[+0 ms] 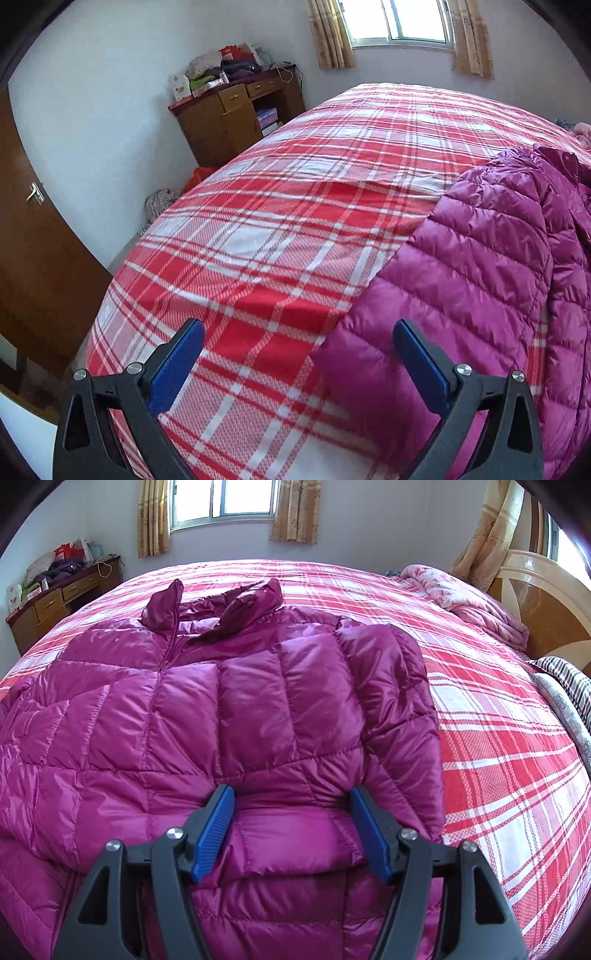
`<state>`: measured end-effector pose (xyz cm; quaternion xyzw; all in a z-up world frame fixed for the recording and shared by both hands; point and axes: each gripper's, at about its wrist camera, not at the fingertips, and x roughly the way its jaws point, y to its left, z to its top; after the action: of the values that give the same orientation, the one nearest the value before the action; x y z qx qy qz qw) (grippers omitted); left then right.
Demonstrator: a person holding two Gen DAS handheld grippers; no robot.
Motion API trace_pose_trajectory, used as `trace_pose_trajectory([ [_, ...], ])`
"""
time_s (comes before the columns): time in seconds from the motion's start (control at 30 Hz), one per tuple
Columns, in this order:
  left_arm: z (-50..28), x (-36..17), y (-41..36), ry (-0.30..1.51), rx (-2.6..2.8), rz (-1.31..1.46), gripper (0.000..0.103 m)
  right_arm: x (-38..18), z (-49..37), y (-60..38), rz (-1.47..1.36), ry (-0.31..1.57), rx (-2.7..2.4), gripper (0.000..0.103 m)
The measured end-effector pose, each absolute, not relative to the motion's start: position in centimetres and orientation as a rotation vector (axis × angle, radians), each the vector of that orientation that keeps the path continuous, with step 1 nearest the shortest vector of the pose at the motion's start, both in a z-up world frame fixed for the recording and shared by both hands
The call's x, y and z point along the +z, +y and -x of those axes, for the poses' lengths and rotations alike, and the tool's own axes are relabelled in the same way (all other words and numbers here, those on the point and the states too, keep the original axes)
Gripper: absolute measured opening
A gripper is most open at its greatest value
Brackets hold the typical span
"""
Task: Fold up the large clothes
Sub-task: 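Grasp the other sleeve cuff with the left tool, then fold the held sleeve across the jacket body and open the left tool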
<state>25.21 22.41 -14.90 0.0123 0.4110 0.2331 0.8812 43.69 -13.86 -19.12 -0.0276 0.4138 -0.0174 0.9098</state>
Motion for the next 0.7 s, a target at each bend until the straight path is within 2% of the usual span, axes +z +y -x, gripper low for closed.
trace_pose_trajectory([
  [0.17, -24.3, -15.6, 20.8, 0.882, 0.384, 0.062, 0.102, -19.1, -43.7, -13.9, 0.061, 0.852, -0.043, 0.071],
  [0.23, -24.7, -16.1, 19.6, 0.886, 0.361, 0.057, 0.098, -19.1, -43.7, -13.8, 0.062, 0.852, -0.047, 0.072],
  [0.27, -25.0, -16.3, 19.0, 0.891, 0.355, 0.044, 0.080, -19.1, -43.8, -13.8, 0.063, 0.852, -0.048, 0.072],
  [0.3, -25.3, -16.6, 18.5, 0.903, 0.336, 0.035, 0.057, -19.0, -43.7, -13.9, 0.063, 0.851, -0.048, 0.072],
  [0.33, -25.5, -16.8, 18.2, 0.913, 0.325, 0.032, 0.050, -19.0, -43.8, -13.9, 0.063, 0.851, -0.050, 0.072],
  [0.4, -25.7, -16.3, 18.0, 0.900, 0.348, -0.010, 0.027, -19.1, -43.6, -13.9, 0.064, 0.849, -0.050, 0.073],
  [0.5, -25.8, -14.3, 18.8, 0.844, 0.373, -0.040, 0.016, -19.1, -43.6, -13.9, 0.065, 0.848, -0.051, 0.073],
  [0.7, -27.2, -8.7, 20.8, 0.713, 0.468, -0.128, 0.014, -18.9, -43.7, -14.1, 0.072, 0.855, -0.045, 0.073],
])
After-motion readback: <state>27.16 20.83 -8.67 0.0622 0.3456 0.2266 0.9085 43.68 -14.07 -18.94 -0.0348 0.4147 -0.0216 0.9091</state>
